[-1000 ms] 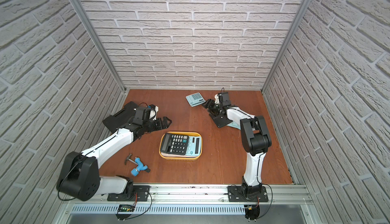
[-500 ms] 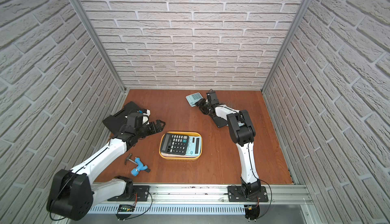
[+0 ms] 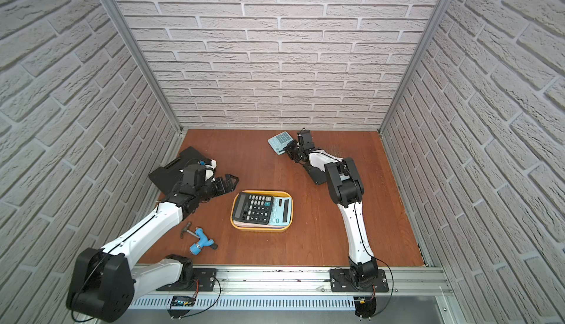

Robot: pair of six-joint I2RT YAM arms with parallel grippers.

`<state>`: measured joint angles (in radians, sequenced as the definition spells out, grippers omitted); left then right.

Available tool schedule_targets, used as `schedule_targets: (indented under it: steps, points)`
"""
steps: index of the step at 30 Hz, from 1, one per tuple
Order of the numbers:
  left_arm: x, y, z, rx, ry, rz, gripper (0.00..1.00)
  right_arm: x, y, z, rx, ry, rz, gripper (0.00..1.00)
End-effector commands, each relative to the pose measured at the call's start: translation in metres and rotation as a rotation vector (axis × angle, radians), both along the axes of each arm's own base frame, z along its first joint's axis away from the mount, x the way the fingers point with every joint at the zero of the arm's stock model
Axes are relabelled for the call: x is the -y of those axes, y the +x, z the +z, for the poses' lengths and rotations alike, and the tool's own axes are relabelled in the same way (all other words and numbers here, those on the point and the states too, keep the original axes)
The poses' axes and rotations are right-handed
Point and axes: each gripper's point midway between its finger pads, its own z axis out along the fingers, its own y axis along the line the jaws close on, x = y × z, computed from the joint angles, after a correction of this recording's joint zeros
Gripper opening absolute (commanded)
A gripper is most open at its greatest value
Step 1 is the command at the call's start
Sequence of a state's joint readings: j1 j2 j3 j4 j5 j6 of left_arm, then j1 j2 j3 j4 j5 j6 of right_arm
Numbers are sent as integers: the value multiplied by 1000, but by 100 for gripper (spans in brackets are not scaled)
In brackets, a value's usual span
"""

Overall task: Put the calculator in the storage box
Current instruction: Pick up the calculator at the center of the board, then place the calculator in the storage box.

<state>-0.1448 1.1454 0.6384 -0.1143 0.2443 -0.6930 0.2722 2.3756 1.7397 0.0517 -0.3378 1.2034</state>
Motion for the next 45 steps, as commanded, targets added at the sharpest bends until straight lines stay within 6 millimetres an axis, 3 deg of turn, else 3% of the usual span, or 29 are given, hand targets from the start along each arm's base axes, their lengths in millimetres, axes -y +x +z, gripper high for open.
schedule_targets:
  steps: [1, 6, 11, 19, 24, 34, 45]
  points:
    - [-1, 2, 9, 54, -25, 10, 98, -3, 7, 20, 56, 24, -10, 7]
    - [-1, -1, 11, 55, -28, 11, 98, 2, -3, 46, 98, 51, 16, 3]
    - [-3, -7, 17, 64, -25, 13, 98, 7, -28, 76, 133, 98, 90, 3]
    - [-5, -17, 23, 73, -32, 25, 99, -5, -101, 122, 130, 189, 338, 3]
    - [-7, -23, 29, 78, -29, 30, 98, 0, -156, 137, 83, 155, 454, 3]
    - [-10, -30, 43, 94, -18, 37, 98, 22, -262, 142, -28, -18, 600, 3]
    - [-8, -29, 48, 100, -16, 35, 98, 5, -335, 131, -42, 41, 720, 3]
